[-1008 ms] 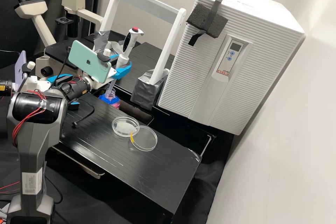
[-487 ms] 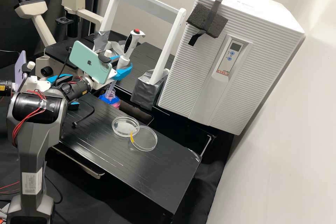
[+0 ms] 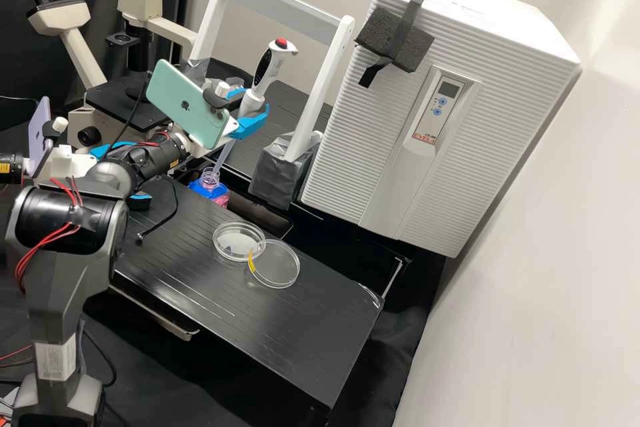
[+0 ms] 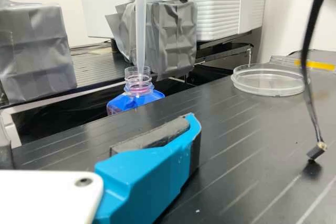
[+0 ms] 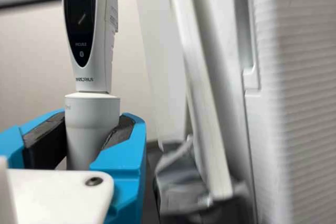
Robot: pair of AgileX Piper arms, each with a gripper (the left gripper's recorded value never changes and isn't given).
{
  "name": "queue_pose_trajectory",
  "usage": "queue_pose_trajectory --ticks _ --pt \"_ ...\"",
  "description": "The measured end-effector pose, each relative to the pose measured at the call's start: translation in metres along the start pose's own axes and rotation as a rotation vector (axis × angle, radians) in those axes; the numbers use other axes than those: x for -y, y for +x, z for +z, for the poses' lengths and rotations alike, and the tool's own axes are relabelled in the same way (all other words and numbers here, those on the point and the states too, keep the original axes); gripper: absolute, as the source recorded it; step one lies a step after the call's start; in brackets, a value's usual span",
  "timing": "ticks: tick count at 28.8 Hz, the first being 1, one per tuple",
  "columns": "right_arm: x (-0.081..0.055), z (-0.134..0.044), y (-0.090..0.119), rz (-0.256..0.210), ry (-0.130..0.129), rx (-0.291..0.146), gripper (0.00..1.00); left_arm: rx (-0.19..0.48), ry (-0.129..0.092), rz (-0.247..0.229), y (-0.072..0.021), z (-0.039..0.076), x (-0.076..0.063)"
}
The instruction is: Use the pipette
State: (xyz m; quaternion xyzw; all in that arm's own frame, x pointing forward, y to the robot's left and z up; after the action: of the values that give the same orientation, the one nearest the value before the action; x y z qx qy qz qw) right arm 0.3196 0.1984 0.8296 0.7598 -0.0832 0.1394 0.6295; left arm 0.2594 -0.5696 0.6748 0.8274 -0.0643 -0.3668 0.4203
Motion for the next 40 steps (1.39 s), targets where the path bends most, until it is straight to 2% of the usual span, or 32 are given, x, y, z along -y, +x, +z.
queue_pose_trajectory --ticks 2,7,9,13,16,20,25,27,29,32,35,40 --pt "-0.007 -0.006 0.0 0.01 0.015 -0.013 0.0 0.0 -0.002 0.0 0.0001 0.001 0.0" --pt "-0.023 -0.019 -0.002 0.017 0.023 -0.042 0.0 0.0 -0.003 0.0 0.0001 0.001 0.0" --pt "-0.026 -0.022 -0.003 0.017 0.015 -0.051 0.0 0.0 -0.003 0.0 0.0001 0.001 0.0" --pt "-0.034 -0.029 -0.006 0.009 0.03 -0.066 0.0 0.0 -0.003 0.0 0.0001 0.001 0.0" --pt "-0.04 -0.031 -0.01 0.003 0.036 -0.076 0.0 0.001 -0.019 0.0 0.0002 0.001 0.0" --pt "-0.052 -0.03 -0.024 0.004 0.022 -0.101 0.0 0.021 -0.055 0.006 -0.0024 0.006 -0.003" --pt "-0.066 -0.032 -0.038 0.011 0.015 -0.137 0.0 0.119 -0.003 0.01 -0.0153 0.026 -0.009" --pt "-0.071 -0.031 -0.042 0.017 0.005 -0.153 0.0 0.142 0.0 0.008 -0.0191 0.033 -0.009" --pt "-0.077 -0.03 -0.043 0.029 -0.021 -0.181 0.0 0.163 0.001 0.001 -0.0223 0.04 -0.007" --pt "-0.088 -0.026 -0.044 0.055 -0.035 -0.212 0.0 0.2 0.002 -0.025 -0.0263 0.051 0.0" --pt "-0.102 -0.018 -0.044 0.09 -0.025 -0.211 0.0 0.234 0.004 -0.043 -0.0287 0.06 0.005" --pt "-0.112 -0.005 -0.045 0.119 -0.004 -0.191 0.0 0.255 0.009 -0.046 -0.0293 0.067 0.007"
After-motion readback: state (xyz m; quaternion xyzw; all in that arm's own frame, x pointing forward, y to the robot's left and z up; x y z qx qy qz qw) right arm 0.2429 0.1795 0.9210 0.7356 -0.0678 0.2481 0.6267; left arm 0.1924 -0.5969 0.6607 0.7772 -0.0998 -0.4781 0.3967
